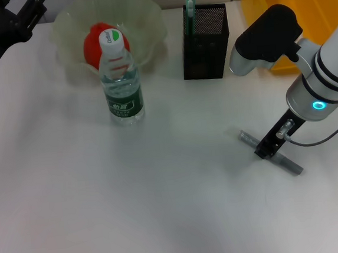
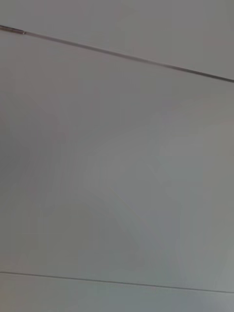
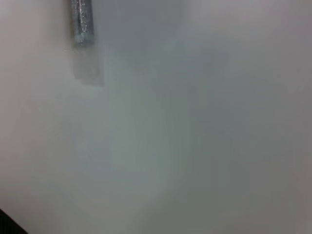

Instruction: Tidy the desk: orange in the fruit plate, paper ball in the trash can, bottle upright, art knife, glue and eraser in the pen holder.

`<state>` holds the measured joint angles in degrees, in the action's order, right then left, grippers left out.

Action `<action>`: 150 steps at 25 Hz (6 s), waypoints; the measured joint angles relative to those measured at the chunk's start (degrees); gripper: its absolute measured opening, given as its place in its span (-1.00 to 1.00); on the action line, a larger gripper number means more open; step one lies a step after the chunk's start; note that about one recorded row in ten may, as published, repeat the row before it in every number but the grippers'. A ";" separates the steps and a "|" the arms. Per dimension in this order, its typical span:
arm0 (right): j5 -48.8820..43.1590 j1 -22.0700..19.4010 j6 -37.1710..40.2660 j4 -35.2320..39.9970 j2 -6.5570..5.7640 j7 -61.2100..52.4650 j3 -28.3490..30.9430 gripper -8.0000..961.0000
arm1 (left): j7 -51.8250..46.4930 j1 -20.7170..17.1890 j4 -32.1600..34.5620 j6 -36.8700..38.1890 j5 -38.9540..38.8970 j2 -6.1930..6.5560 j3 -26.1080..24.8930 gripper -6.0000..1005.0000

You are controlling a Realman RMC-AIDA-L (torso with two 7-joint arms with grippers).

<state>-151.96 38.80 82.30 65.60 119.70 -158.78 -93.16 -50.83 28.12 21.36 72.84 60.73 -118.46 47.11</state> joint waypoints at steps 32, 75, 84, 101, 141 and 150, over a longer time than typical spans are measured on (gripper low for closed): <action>41.65 -9.08 -25.69 1.02 -0.27 35.23 14.65 -0.69 | 0.38 0.07 -0.01 0.11 -0.38 -0.10 -0.04 0.25; 108.05 4.17 -31.50 -50.31 0.18 121.95 18.10 -0.71 | 1.09 1.96 -0.39 -0.44 -0.61 -0.19 -0.55 0.25; 108.19 3.74 -31.50 -50.99 0.18 121.99 18.08 -0.68 | 1.08 1.72 -0.45 -0.07 -0.61 -0.19 -0.62 0.25; 104.39 -8.57 -18.58 -32.42 -1.55 93.26 16.28 0.20 | -0.36 1.86 -0.65 3.85 -1.55 -0.28 -0.13 0.25; 64.83 -18.48 28.62 -12.54 -0.68 80.85 41.40 0.28 | -22.39 -1.62 14.24 37.17 23.89 3.19 9.35 0.26; 64.70 -16.84 28.48 -16.51 -0.61 84.52 41.57 0.29 | -22.66 -1.22 14.18 37.35 23.90 2.89 9.03 0.26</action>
<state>-87.25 21.96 110.78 49.09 119.10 -74.27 -51.60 -73.49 26.90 35.54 110.19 84.63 -115.58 56.14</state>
